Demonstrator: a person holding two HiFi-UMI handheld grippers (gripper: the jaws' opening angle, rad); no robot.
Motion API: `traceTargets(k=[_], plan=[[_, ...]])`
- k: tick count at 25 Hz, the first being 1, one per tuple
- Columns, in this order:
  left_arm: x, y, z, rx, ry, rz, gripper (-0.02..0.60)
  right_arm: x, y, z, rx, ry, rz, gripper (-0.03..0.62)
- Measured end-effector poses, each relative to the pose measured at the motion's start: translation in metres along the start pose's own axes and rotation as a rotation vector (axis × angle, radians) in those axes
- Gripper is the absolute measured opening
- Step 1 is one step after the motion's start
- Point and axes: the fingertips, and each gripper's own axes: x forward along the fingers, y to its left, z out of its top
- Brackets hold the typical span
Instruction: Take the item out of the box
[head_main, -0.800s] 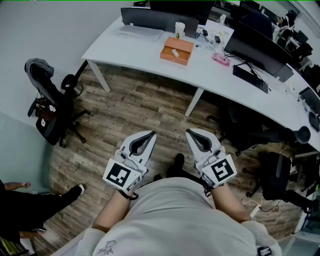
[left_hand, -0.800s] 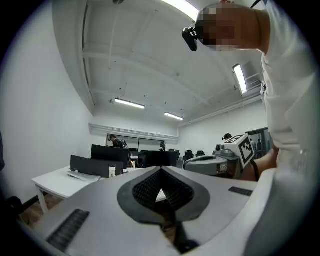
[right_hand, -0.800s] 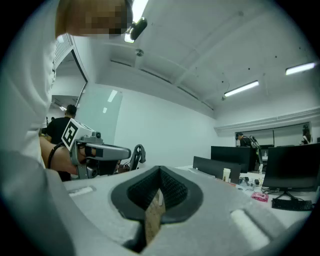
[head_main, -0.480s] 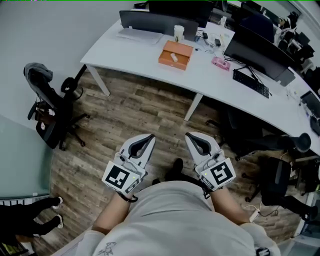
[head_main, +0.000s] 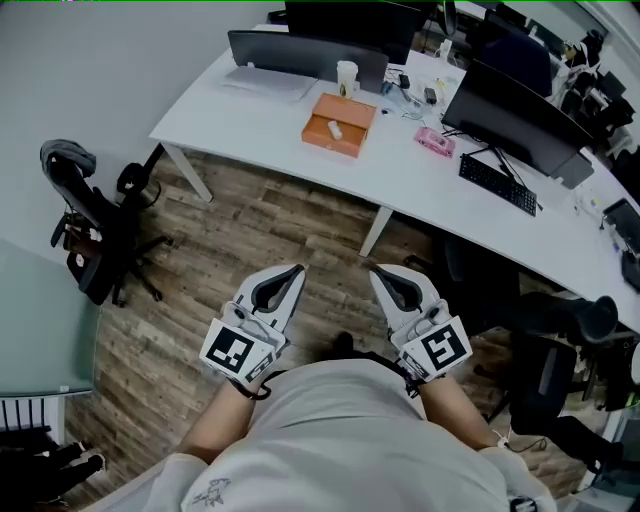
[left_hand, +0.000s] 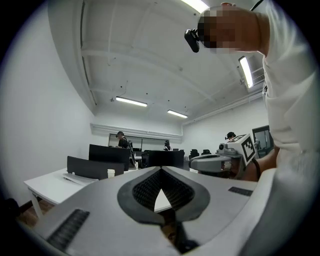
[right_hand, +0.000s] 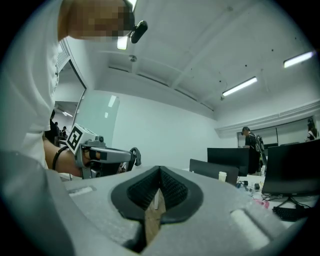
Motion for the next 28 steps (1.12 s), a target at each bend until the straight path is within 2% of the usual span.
traceTargets(k=[5,12,19,28], plan=[[0.044,-0.006,0.007,0.003,-0.02,0.011,-0.002,-0.011,-0.046,0.0,-0.005,0.011,0.009,0.003],[0.076,-0.011,0.0,0.001,-0.001,0.01,-0.002,-0.018,-0.089,-0.005,0.027,0.008,-0.009,0.003],[0.1,-0.011,-0.01,0.016,0.012,-0.027,-0.002,-0.017,-0.109,-0.014,0.071,0.015,-0.037,0.002],[0.129,0.008,-0.019,-0.015,0.015,-0.05,-0.002,-0.005,-0.136,-0.015,0.064,0.016,-0.073,0.003]])
